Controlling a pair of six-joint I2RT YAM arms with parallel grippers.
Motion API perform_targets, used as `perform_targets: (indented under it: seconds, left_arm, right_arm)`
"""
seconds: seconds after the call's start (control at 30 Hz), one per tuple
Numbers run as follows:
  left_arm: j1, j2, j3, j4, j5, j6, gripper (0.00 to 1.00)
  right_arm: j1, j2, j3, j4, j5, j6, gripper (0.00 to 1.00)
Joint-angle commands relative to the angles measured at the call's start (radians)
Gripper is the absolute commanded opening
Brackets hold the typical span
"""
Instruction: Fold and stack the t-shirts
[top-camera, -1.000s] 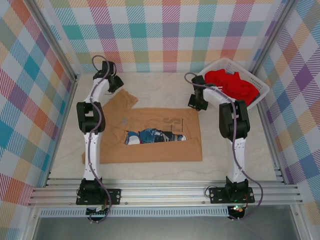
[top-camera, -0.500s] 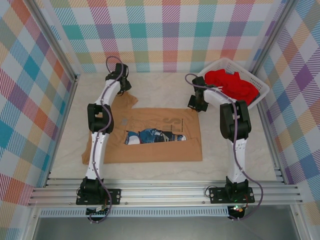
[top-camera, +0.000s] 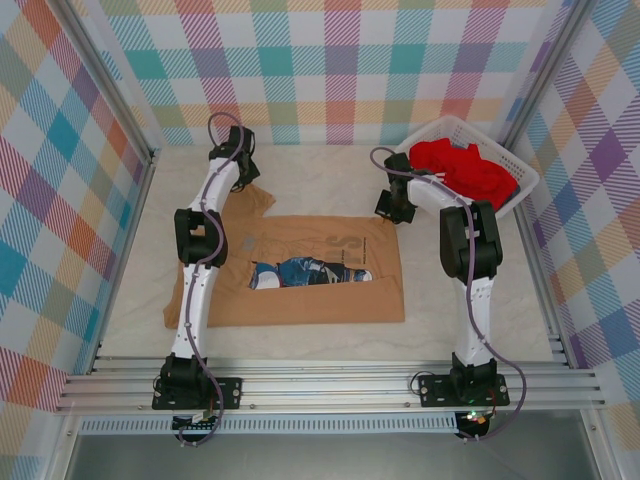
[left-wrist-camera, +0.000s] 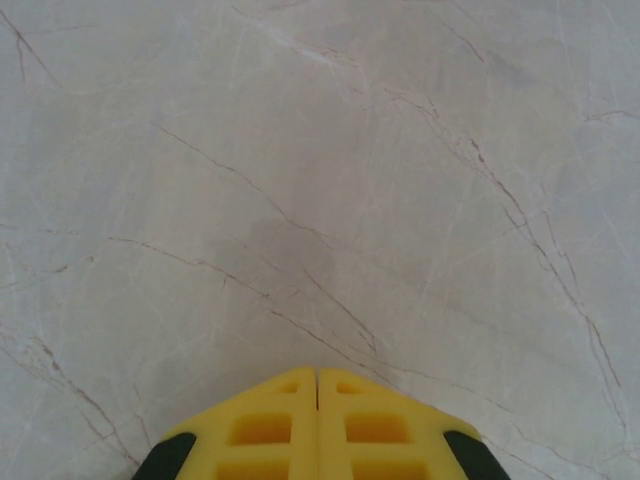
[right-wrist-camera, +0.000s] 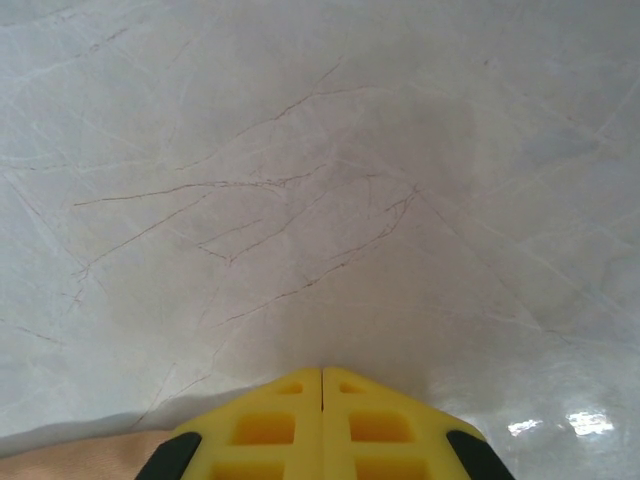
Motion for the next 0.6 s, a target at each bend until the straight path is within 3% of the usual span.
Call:
perform_targets:
  seconds: [0.0,0.13,0.3,0.57]
  left_arm:
    - [-0.007,-0.042,0.018,-0.054,-0.031,0.018,0.00]
    - [-0.007,-0.125,0.019,-0.062,-0.036,0.040,0.00]
    - [-0.012,-0.260,-0.023,-0.195,-0.068,0.035,0.00]
    - [-0.013,-0.661,-0.520,-0.126,-0.034,-0.009,0.00]
  right_arm:
    - [0.002,-0.034,-0.006,-0.008,-0.034,0.008,0.00]
    - [0.002,-0.055,0.005,0.008,-0.071,-0.005,0.00]
    - [0.002,-0.089,-0.003,-0.005,-0.102,-0.017,0.00]
    - [0.002,-0.208,-0.109,-0.015,-0.099,-0.032,0.00]
